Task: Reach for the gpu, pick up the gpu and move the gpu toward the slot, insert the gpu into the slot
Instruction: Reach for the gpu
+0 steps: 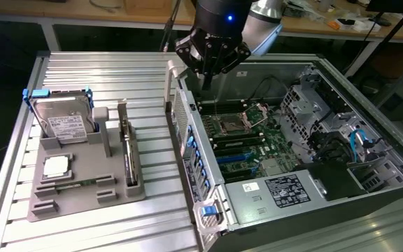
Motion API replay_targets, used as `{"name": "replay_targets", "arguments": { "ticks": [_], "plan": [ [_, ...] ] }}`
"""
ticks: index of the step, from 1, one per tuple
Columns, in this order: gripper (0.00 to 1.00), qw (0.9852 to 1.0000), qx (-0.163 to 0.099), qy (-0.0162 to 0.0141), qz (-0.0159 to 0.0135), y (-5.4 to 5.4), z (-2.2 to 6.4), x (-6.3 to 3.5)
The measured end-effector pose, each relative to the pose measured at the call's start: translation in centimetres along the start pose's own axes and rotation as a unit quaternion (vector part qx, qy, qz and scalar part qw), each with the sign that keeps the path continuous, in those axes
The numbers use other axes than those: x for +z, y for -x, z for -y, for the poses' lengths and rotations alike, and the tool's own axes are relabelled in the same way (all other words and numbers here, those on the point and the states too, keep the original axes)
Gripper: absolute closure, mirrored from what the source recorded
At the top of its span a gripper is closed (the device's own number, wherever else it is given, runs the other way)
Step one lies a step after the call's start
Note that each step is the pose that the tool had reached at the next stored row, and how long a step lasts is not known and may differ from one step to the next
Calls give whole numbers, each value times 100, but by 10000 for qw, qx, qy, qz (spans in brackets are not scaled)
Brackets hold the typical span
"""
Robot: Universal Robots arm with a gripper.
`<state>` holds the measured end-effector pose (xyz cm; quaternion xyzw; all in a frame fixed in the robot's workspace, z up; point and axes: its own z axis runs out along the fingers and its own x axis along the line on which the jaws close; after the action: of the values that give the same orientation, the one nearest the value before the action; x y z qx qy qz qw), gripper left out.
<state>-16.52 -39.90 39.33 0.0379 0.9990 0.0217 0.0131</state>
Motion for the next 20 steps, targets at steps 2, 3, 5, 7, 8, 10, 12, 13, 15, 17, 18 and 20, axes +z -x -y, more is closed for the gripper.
{"name": "replay_targets", "arguments": {
  "ticks": [2, 3, 5, 7, 8, 10, 12, 13, 15, 17, 18, 20],
  "plan": [
    [89, 10000, 1, 0, 0, -36, 3, -1],
    [89, 10000, 0, 0, 0, -53, 4, -1],
    [89, 10000, 0, 0, 0, -88, 7, -3],
    [89, 10000, 0, 0, 0, -120, 9, -3],
    [89, 10000, 0, 0, 0, -137, 10, -4],
    [89, 10000, 0, 0, 0, -170, 13, -5],
    [89, 10000, 0, 0, 0, -208, 16, -6],
    [89, 10000, 0, 0, 0, -231, 17, -6],
    [89, 10000, 0, 0, 0, -275, 21, -8],
    [89, 10000, 0, 0, 0, -315, 24, -8],
    [89, 10000, 0, 0, 0, -335, 25, -9],
    [89, 10000, 0, 0, 0, -379, 28, -10]
  ]
}}
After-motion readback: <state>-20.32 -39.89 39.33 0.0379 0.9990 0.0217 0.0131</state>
